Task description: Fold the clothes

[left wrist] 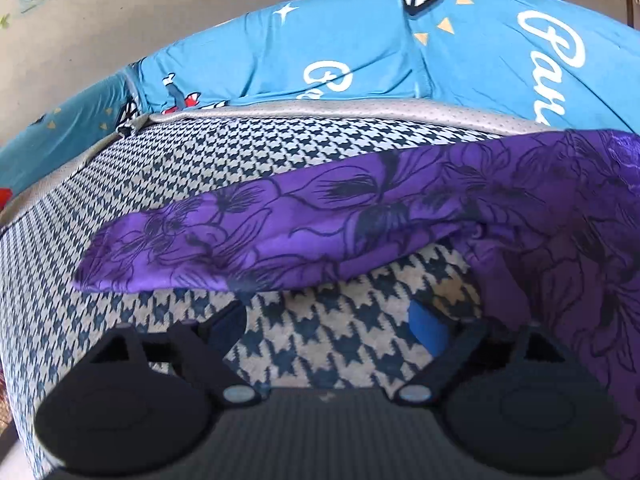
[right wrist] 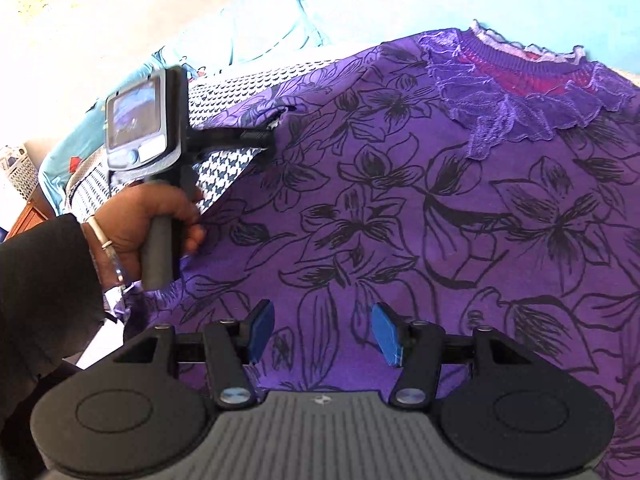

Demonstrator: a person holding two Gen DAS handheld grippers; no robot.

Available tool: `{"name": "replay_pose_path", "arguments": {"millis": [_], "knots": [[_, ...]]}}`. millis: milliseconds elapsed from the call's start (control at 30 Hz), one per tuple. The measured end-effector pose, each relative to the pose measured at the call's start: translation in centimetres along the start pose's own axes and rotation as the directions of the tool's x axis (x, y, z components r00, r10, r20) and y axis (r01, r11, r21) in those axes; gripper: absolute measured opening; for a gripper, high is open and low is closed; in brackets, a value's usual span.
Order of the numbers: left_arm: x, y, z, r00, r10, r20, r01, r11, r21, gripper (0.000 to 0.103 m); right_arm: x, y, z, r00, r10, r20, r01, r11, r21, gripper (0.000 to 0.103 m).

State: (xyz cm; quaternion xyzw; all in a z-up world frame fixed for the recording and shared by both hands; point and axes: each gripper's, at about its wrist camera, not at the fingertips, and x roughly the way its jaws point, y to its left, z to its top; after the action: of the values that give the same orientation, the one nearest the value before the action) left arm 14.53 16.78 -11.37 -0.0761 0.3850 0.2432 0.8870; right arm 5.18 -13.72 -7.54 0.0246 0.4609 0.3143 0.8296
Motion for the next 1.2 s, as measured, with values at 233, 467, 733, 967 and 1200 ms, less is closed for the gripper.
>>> {"name": "replay_pose_path", "arguments": {"millis": [233, 467, 733, 967, 1200], "knots": [[-1.8, 1.5, -0.3, 1.000, 0.006, -0.003, -0.006, 1.000, 0.020, 0.086, -1.5, -1.6, -0.5, 0.998, -0.059, 0.019, 0.059, 0.998, 0.011, 0.054], [-5.1, 0.7, -0.8, 0.993, -0.115, 0.017, 0.113, 0.992, 0.057, 0.088, -3.8, -3.1, -1.8, 0.988, -0.132, 0.080, 0.130, 0.991, 0.033, 0.054], [-8.8, -1.0, -2.9, 0.975, -0.223, 0.003, 0.221, 0.965, 0.143, 0.091, -7.5, -5.0, -5.1, 0.970, -0.208, 0.125, 0.189, 0.971, 0.149, 0.054], [-12.0, -2.6, -5.3, 0.952, -0.306, -0.025, 0.304, 0.925, 0.228, 0.095, -9.0, -4.1, -8.9, 0.958, -0.258, 0.126, 0.235, 0.956, 0.175, 0.054], [-14.9, -4.0, -9.0, 0.931, -0.360, -0.059, 0.361, 0.887, 0.286, 0.098, -9.5, -2.1, -11.8, 0.938, -0.311, 0.157, 0.293, 0.948, 0.123, 0.054]]}}
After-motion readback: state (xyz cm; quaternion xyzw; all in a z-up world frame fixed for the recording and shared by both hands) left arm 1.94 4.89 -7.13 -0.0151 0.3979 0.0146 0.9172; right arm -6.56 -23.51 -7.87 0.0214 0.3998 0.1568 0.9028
